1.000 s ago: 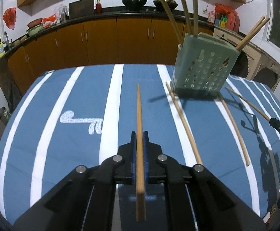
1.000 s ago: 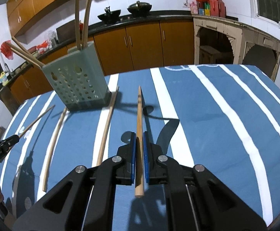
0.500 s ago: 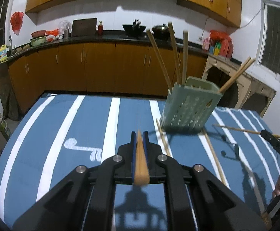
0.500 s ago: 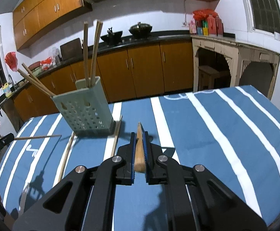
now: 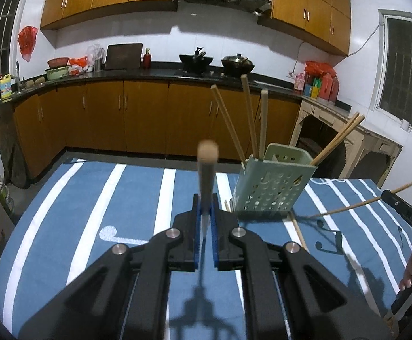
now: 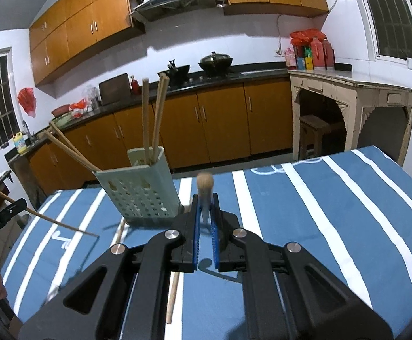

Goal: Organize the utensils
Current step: 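Lift both held chopsticks and carry them above the green holder, then lower the chopsticks into the green holder and open both tools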

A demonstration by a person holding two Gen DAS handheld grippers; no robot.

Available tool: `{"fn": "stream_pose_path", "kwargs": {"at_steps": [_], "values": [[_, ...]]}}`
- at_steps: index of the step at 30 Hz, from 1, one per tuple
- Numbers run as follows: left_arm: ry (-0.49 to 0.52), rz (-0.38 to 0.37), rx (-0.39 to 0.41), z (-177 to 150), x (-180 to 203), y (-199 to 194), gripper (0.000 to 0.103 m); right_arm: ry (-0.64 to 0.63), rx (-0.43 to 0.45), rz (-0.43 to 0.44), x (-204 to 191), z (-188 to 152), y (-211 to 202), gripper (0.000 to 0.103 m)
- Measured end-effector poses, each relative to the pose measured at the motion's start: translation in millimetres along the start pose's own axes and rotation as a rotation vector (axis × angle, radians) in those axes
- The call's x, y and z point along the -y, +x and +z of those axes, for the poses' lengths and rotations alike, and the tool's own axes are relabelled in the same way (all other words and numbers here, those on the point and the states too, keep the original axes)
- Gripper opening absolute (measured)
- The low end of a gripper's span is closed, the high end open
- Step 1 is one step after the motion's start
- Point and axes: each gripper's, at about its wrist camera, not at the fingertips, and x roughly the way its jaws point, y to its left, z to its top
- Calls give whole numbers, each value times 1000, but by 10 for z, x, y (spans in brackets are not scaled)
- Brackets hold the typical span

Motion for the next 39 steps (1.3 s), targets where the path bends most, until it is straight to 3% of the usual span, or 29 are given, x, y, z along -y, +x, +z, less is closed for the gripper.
{"fn": "stream_pose_path", "kwargs": {"at_steps": [10, 19, 26, 29, 39], "values": [[-3, -76, 54, 327, 63, -236, 8, 22, 73, 95, -67, 453, -217, 8], [35, -130, 199, 883, 420, -396, 8, -25, 223, 187, -469, 963, -331, 8], [0, -132, 315, 1264, 673, -310, 8, -45, 346, 167, -700, 1249, -114, 8], [-14, -111, 351, 1349, 741, -149, 8, -40, 334, 149, -736, 1217, 75, 8], [-38, -90, 266, 1262, 814, 510, 7, -16, 239, 134, -723, 1000, 487, 8]]}}
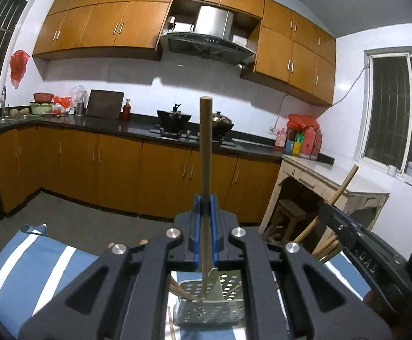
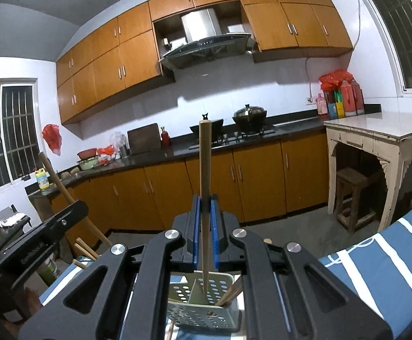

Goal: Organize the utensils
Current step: 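Lower the chopsticks into the green holder and open both tools, then move both open tools down to the cloth and grasp a chopstick with the right tool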

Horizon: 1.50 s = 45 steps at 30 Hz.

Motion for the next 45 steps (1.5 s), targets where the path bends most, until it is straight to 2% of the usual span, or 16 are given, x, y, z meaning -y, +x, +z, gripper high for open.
{"fn": "stream_pose_path", "kwargs": {"at_steps": [11, 19, 27, 28, 30, 31, 32, 39, 45], "values": [[16, 31, -93, -208, -8, 266, 8, -3, -33, -8, -7, -9, 88, 8], [13, 27, -82, -220, -18, 274, 8, -4, 19, -9, -73, 71, 145, 8], [1, 20, -87, -252, -63, 305, 8, -26, -18, -24, -85, -10, 169, 9], [1, 22, -88, -253, -59, 297, 8, -30, -21, -22, -94, 0, 151, 13], [1, 21, -92, -238, -54, 284, 14, -34, -17, -39, -95, 11, 108, 35], [0, 26, -93, -224, -55, 272, 20, -30, -6, -46, -84, 21, 75, 50], [-1, 31, -91, -208, -61, 254, 25, -26, 0, -48, -70, 29, 44, 50], [0, 64, -90, -161, -135, 65, 33, -6, -3, -69, 29, 46, -155, 50], [10, 98, -90, -212, -225, -246, 37, 9, -5, -86, 131, -49, -442, 53]]}}
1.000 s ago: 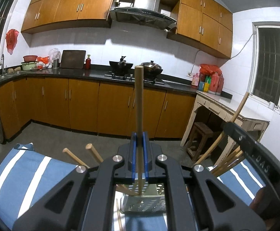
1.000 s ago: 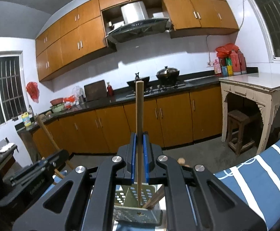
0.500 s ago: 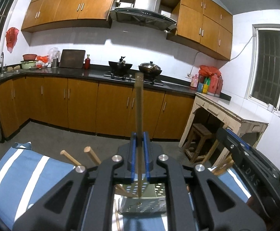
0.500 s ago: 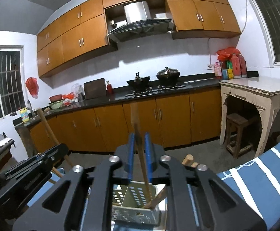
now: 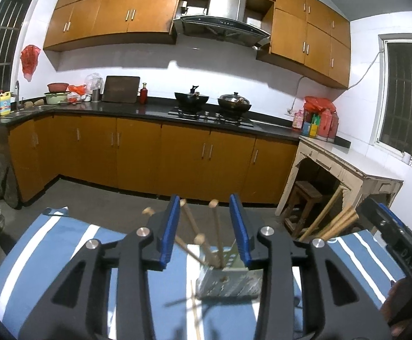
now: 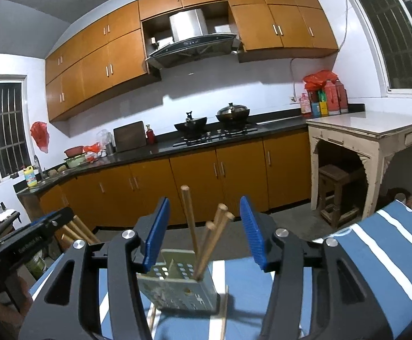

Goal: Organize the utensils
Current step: 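Move both open tools down to the cloth and grasp a chopstick with the right tool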

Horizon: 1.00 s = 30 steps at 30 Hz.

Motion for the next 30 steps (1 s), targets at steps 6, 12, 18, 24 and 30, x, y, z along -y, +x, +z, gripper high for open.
{"fn": "stream_pose_path", "kwargs": {"at_steps": [6, 12, 18, 24, 30], "values": [[24, 39, -17, -255, -122, -275, 39, 14, -72, -33, 163, -306, -140, 53], [35, 73, -77, -591, -245, -354, 39, 38, -194, -82, 367, -760, -69, 53], [42, 107, -161, -933, -381, -231, 39, 46, -325, -108, 517, -1209, 33, 53], [64, 128, -235, -1193, -383, -61, 39, 49, -467, -86, 480, -1619, 150, 53], [82, 131, -308, -1427, -372, 96, 39, 1, -571, -59, 315, -1839, 271, 53]]}}
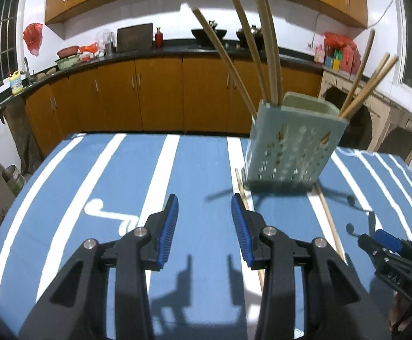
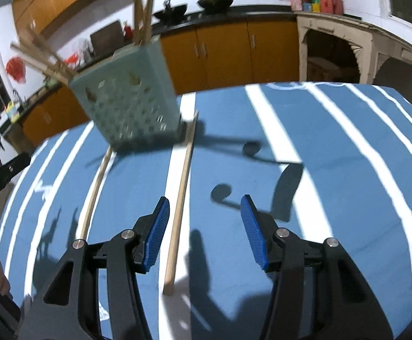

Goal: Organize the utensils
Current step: 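Move both open tools down to the cloth and grasp a chopstick with the right tool, then grasp another chopstick with the left tool while the right tool holds its own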

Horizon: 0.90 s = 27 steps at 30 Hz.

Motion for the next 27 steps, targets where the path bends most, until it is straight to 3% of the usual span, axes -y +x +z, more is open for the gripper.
{"fn": "stream_pose_path", "kwargs": {"at_steps": [4, 11, 16, 20, 27], "values": [[4, -2, -34, -77, 45, 81, 39, -55, -51, -19, -115, -81, 129, 53], [7, -8, -66, -163, 68, 158, 39, -64, -57, -65, -55, -146, 152, 8], [1, -33, -98, -229, 96, 216, 39, -15, -45, -85, 149, -116, 126, 7], [23, -46, -115, -296, 179, 244, 39, 65, -30, -150, 386, -79, 95, 7], [52, -65, -150, -392, 354, 314, 39, 64, -28, -166, 459, -74, 91, 7]]}}
